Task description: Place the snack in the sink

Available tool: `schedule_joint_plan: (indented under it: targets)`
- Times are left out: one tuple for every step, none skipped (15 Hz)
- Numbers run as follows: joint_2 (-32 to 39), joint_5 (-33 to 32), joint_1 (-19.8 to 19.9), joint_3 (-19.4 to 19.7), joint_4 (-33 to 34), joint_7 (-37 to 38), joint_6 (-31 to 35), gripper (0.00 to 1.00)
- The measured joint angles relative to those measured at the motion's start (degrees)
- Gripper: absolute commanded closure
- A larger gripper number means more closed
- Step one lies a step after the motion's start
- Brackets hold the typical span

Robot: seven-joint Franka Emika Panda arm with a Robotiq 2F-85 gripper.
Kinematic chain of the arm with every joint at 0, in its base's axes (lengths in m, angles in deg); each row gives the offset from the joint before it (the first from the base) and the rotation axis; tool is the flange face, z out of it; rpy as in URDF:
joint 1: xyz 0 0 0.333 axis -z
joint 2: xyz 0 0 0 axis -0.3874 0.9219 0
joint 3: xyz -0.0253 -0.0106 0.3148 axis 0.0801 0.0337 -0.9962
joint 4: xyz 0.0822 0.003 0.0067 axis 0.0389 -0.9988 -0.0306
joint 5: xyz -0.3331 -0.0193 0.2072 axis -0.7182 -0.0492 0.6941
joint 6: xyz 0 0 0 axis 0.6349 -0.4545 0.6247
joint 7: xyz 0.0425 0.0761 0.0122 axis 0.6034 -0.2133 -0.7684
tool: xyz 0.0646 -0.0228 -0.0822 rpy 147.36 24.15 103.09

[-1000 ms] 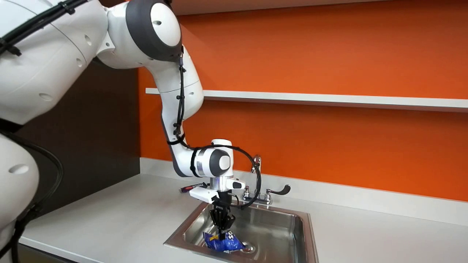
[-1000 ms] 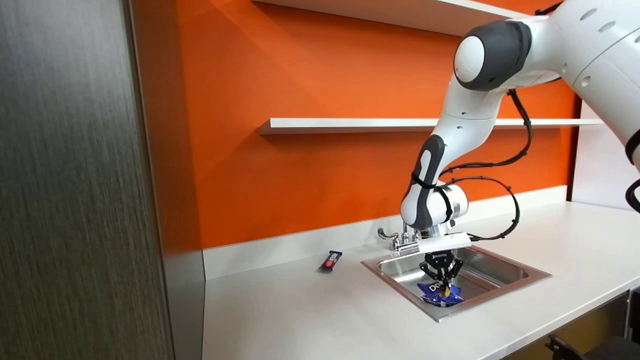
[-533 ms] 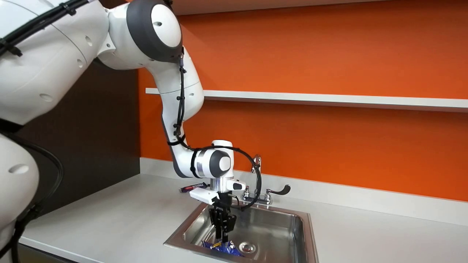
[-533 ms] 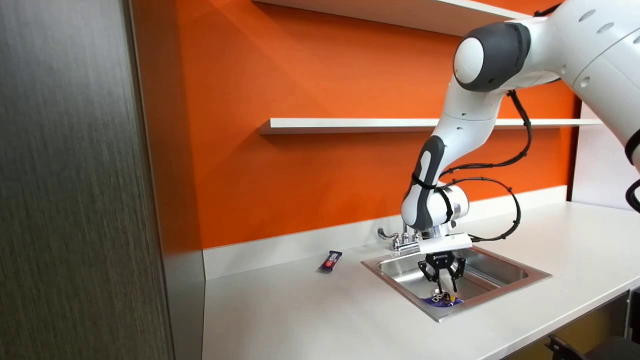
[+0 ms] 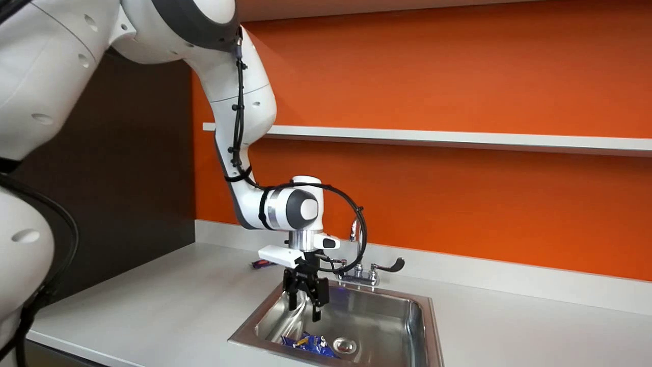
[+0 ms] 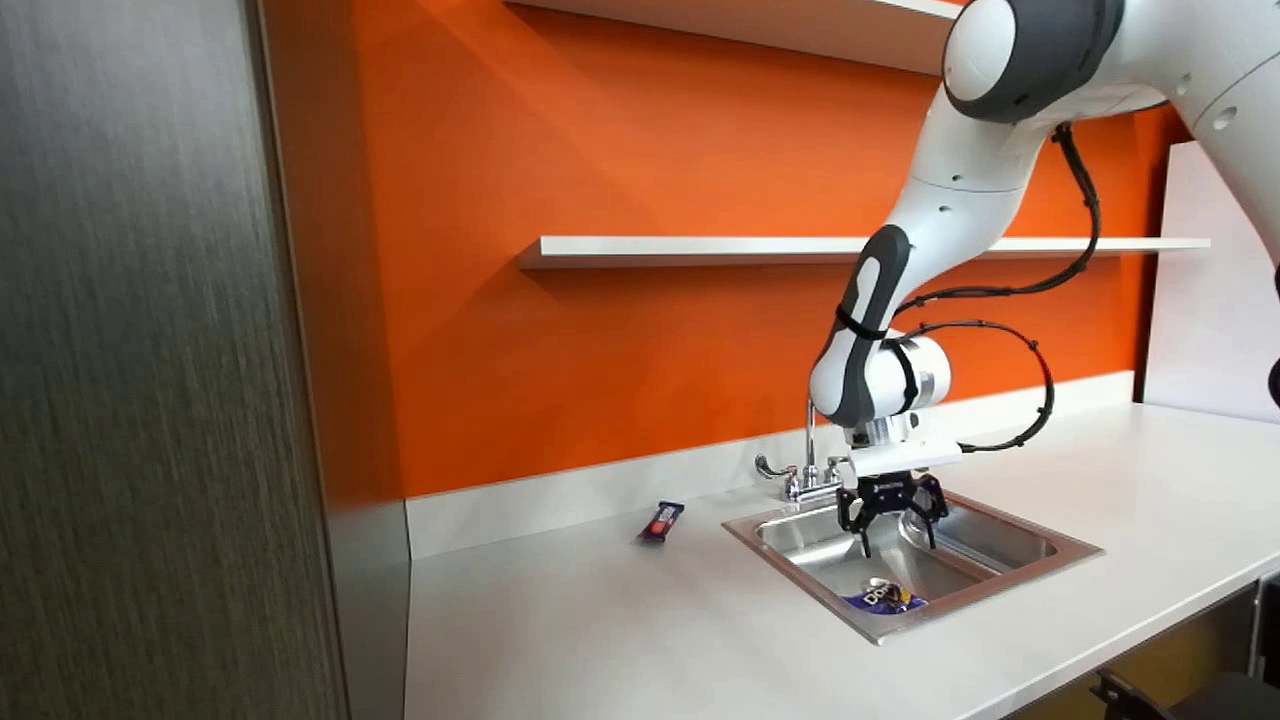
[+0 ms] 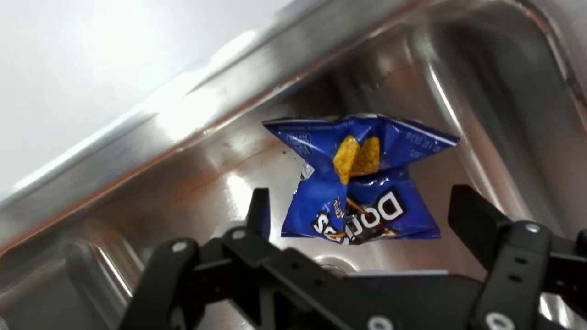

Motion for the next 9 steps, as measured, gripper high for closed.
schedule_joint_plan:
  targets:
    - [-1.8, 0.3, 0.1, -0.2, -2.0, -1.5, -0.2, 0.0]
    - [-3.7, 0.6, 0.2, -0.4, -4.2, -3.1, -0.2, 0.0]
    - [-5.6, 0.8, 0.2, -0.6, -6.5, -4.6, -0.2, 0.0]
    - [-7.6, 0.9, 0.2, -0.8, -8.7, -6.0, -0.2, 0.0]
    - [-9.6, 0.9, 0.3, -1.1, -10.8, -7.4, -0.2, 0.0]
    - [-11.6, 0.9, 0.3, -1.3, -12.8, -8.8, -0.2, 0.0]
    - [-13.6, 0.9, 0.3, -1.6, -14.6, -10.2, -0.2, 0.0]
    - [-15.7, 1.0, 0.3, -2.0, -16.5, -11.5, -0.2, 0.0]
    - [-17.8, 1.3, 0.3, -2.4, -18.3, -12.8, -0.2, 0.0]
